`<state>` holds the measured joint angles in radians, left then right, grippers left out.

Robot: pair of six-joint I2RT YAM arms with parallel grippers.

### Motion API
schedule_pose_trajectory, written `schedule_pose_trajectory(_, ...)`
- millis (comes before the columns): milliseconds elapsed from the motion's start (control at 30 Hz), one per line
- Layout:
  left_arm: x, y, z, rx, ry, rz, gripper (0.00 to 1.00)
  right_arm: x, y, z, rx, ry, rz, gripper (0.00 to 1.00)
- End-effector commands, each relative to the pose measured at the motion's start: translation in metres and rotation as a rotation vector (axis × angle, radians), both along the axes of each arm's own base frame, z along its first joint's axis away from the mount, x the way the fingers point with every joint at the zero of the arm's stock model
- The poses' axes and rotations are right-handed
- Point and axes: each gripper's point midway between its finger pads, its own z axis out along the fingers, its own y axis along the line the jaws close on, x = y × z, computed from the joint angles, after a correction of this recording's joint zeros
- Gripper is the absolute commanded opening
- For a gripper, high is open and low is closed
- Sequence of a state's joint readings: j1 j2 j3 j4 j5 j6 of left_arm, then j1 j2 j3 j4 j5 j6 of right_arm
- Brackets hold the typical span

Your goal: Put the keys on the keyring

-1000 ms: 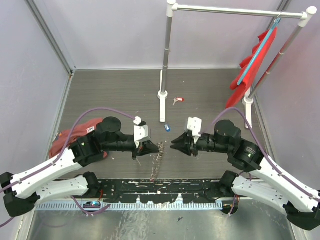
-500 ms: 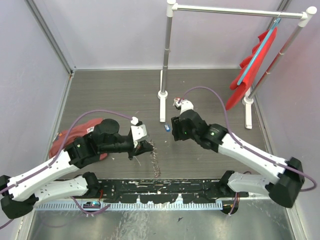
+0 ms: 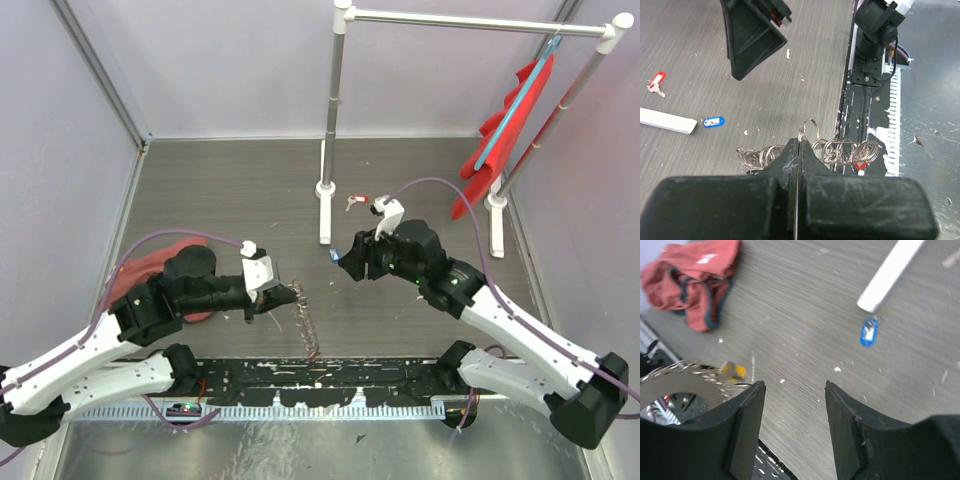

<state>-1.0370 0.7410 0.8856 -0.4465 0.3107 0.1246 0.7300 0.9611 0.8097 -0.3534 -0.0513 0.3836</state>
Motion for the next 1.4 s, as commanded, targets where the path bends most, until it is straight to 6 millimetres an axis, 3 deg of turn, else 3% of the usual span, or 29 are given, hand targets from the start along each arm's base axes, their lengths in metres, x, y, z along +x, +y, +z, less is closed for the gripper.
schedule_pose_trajectory(0,-0.008,-0.005,0.03,-0.123,-0.081,-0.062,0.0,-0.02,0.023,0.057,0.158,-0.241,0.239,0.56)
schedule_pose_trajectory(133,-0.007,-0.007,0.042,-0.147,-0.098,-0.064,0.0,-0.046,0.02,0.095,0.224,-0.424,0.372,0.49)
schedule_pose_trajectory(267,-0.002,-0.014,0.056,-0.153,-0.098,-0.056,0.0,-0.047,0.009,0.135,0.245,-0.553,0.341,0.45)
schedule_pose_trajectory(367,0.002,-0.019,0.066,-0.159,-0.095,-0.049,0.0,-0.048,0.012,0.155,0.237,-0.584,0.373,0.43)
schedule_pose_trajectory(500,0.008,-0.022,0.081,-0.18,-0.108,-0.027,0.0,-0.048,0.02,0.155,0.144,-0.467,0.44,0.33)
schedule_pose_trajectory(700,0.014,-0.022,0.097,-0.195,-0.132,-0.002,0.0,-0.065,0.028,0.165,0.224,-0.448,0.522,0.47)
schedule_pose_trajectory(967,0.018,-0.023,0.108,-0.211,-0.149,0.015,0.0,-0.089,0.037,0.171,0.26,-0.403,0.667,0.52)
schedule_pose_trajectory(1367,0.018,-0.024,0.121,-0.237,-0.167,0.009,0.0,-0.083,0.044,0.165,0.25,-0.342,0.671,0.52)
